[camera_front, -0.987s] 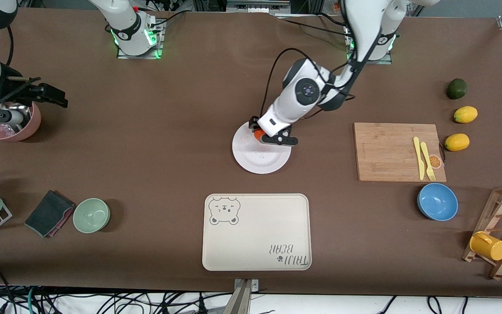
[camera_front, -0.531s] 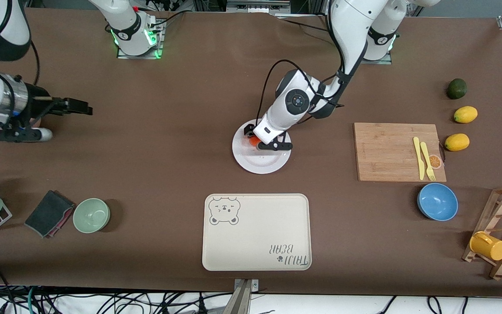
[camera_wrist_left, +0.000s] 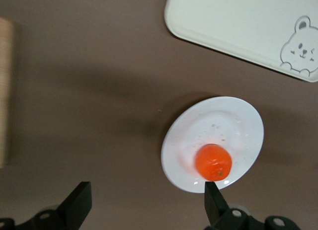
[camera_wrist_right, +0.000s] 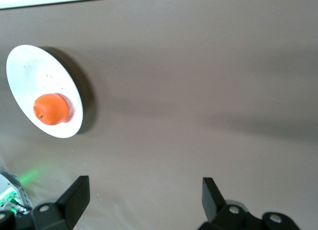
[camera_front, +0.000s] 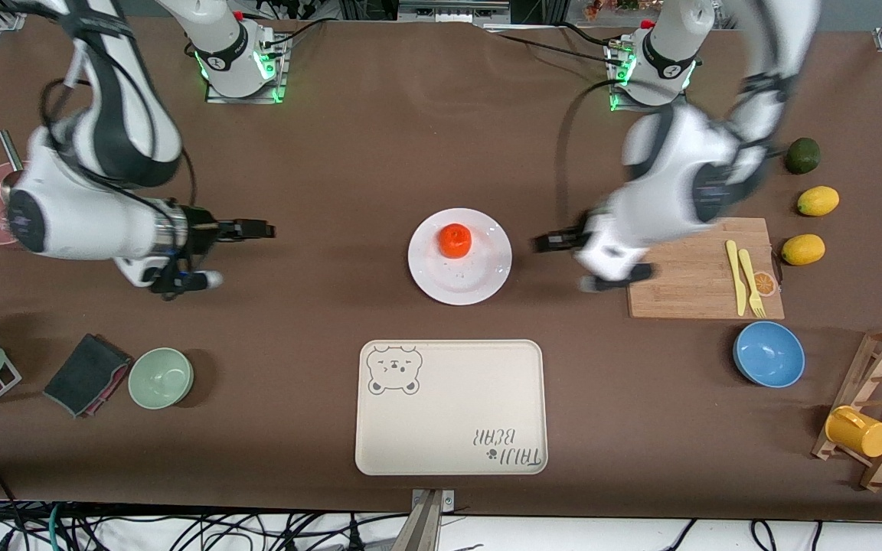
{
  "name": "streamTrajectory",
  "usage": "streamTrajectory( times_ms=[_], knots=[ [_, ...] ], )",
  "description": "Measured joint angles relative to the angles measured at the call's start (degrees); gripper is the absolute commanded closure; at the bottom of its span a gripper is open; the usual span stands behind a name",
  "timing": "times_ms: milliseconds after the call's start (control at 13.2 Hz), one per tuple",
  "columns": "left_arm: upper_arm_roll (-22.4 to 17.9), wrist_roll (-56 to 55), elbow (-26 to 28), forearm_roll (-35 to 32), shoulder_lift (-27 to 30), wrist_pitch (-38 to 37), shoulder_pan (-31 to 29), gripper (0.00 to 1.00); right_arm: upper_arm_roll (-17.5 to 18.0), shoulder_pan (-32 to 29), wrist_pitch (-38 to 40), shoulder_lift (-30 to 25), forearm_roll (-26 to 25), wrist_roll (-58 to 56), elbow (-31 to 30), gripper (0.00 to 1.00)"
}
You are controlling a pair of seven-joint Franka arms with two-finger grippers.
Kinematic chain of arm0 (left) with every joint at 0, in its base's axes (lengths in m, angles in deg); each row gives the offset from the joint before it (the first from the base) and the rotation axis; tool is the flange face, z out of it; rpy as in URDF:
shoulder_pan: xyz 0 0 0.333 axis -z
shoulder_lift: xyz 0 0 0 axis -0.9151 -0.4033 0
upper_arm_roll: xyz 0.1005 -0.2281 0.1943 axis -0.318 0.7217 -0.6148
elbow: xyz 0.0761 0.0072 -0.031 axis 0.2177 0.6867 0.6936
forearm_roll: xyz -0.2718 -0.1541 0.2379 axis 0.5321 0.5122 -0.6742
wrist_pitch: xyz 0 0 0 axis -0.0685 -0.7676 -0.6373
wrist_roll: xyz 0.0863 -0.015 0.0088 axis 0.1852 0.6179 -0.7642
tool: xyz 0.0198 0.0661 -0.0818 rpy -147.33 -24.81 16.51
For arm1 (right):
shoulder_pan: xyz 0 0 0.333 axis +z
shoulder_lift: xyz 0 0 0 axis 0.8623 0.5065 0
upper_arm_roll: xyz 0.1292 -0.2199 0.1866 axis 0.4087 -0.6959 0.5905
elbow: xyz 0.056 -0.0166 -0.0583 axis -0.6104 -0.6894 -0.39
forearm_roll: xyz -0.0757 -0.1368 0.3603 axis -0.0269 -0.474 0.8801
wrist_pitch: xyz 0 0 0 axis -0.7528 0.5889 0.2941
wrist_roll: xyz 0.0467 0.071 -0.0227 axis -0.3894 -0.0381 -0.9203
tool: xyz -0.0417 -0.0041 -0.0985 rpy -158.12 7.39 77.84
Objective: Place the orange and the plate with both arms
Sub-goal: 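Release the orange and withdraw the left gripper while the right gripper approaches the plate, then grip the white plate rim with the right gripper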
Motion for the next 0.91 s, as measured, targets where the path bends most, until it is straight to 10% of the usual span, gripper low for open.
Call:
streamTrajectory(
  times_ms=[304,911],
  knots=[
    [-5.3,11.5,0.7,-15.1,10.4,-10.9,-7.2,0.0,6.5,0.2,-14.1,5.5,9.5,-0.1,-4.6,0.0],
    [-10.6,15.5,0.9,-20.0,17.8,-13.0,-8.6,0.0,19.4,0.8,-39.8,15.5,17.0,-0.1,-9.2,0.0]
  ],
)
